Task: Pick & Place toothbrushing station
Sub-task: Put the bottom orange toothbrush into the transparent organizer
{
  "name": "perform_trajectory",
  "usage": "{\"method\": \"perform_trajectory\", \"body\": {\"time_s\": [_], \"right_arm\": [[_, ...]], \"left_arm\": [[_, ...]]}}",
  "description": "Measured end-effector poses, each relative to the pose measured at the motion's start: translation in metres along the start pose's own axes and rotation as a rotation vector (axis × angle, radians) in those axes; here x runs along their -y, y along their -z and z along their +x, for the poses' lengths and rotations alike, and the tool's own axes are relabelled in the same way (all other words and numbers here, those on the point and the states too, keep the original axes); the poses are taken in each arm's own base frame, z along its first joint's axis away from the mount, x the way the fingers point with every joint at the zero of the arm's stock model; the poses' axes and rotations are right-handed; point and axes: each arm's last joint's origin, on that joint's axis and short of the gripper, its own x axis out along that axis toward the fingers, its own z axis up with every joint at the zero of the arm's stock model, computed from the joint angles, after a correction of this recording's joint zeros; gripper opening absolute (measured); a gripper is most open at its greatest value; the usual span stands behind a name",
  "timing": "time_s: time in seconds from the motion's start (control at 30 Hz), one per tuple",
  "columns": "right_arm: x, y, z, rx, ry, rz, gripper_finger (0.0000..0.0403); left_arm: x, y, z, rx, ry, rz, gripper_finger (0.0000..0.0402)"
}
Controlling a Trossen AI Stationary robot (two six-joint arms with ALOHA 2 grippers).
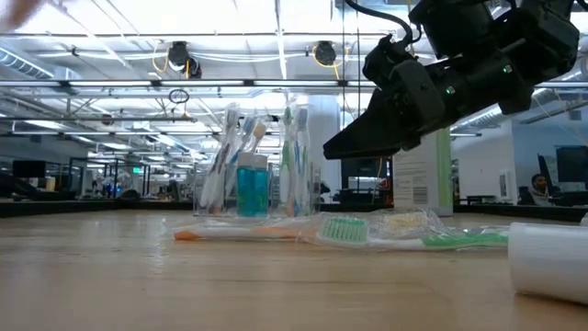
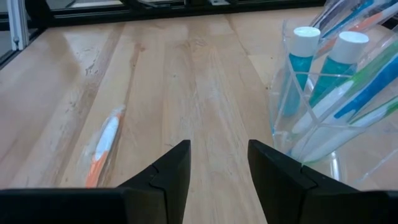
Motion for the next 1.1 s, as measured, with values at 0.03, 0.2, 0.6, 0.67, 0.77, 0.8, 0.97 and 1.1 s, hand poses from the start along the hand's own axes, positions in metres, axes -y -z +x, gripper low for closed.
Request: {"method": "perform_trajectory", "body": {"time_s": [0.03, 0.2, 0.6, 0.67, 0.77, 0.8, 0.97, 1.1], "right_arm": [[0.000, 0.000, 0.000, 0.002, 0.000, 0.001, 0.0155], [0.002, -0.002, 0.000, 0.016, 0.005, 0.006, 0.0155], [0.005, -0.005, 0.001, 0.040, 0.011, -0.033, 0.0155], [0.007, -0.005, 0.001, 0.042, 0.018, -0.035, 0.0155], [0.011, -0.006, 0.002, 0.045, 0.031, -0.029, 0.0155], [0.012, -0.006, 0.002, 0.047, 0.035, -0.027, 0.0155], [0.016, -0.007, 0.003, 0.049, 0.046, -0.023, 0.0155], [0.015, -0.007, 0.003, 0.053, 0.043, 0.003, 0.0155]], "left_arm": [[-0.007, -0.002, -0.011, 0.028, -0.077, -0.004, 0.0005], [-0.038, 0.004, -0.051, 0.125, -0.416, -0.100, 0.0005], [-0.086, 0.078, -0.065, 0.209, -0.696, -0.414, 0.0003], [-0.093, 0.087, -0.064, 0.242, -0.677, -0.467, 0.0002], [-0.103, 0.097, -0.059, 0.309, -0.621, -0.537, 0.0003], [-0.107, 0.099, -0.056, 0.338, -0.596, -0.545, 0.0003], [-0.122, 0.112, -0.041, 0.501, -0.496, -0.559, 0.0003], [-0.133, 0.123, -0.037, 0.629, -0.494, -0.564, 0.0002]]}}
